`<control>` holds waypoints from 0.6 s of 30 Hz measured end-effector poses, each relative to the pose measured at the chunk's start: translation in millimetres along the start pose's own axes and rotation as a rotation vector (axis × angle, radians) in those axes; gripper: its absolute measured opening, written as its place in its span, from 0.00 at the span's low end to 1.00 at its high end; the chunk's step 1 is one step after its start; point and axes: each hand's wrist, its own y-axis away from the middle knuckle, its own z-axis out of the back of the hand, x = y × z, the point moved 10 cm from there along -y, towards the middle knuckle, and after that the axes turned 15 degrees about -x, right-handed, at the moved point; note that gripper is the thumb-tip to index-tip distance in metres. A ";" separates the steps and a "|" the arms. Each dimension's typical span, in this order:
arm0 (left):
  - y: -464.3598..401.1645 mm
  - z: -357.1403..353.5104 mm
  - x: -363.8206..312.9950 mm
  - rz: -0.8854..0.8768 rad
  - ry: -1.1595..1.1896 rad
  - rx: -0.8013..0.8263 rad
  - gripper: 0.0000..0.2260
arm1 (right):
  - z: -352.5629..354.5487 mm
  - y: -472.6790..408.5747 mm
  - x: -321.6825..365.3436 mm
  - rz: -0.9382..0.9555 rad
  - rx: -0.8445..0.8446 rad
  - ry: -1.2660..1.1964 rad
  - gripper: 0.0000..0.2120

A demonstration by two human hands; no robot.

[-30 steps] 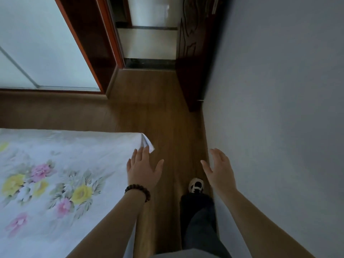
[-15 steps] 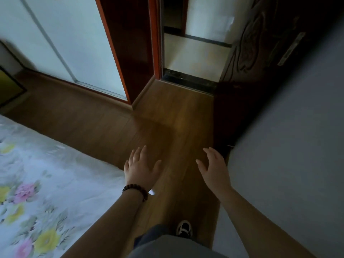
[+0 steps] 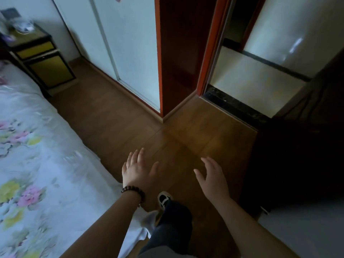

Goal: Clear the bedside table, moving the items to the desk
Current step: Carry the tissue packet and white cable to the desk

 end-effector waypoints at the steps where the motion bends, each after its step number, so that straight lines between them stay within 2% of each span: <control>1: -22.7 -2.1 -0.1 0.029 0.012 -0.009 0.33 | -9.0 -24.6 10.9 0.023 0.019 -0.002 0.26; 6: -134.8 4.0 -2.0 0.136 0.053 -0.071 0.33 | -45.9 -148.5 88.4 0.161 0.098 0.023 0.25; 10: -209.3 29.2 8.4 0.210 0.065 -0.165 0.32 | -78.4 -226.1 157.4 0.210 0.150 -0.052 0.25; 18: -322.9 54.8 77.8 0.424 0.047 -0.256 0.33 | -159.6 -330.9 288.1 0.491 0.186 -0.123 0.23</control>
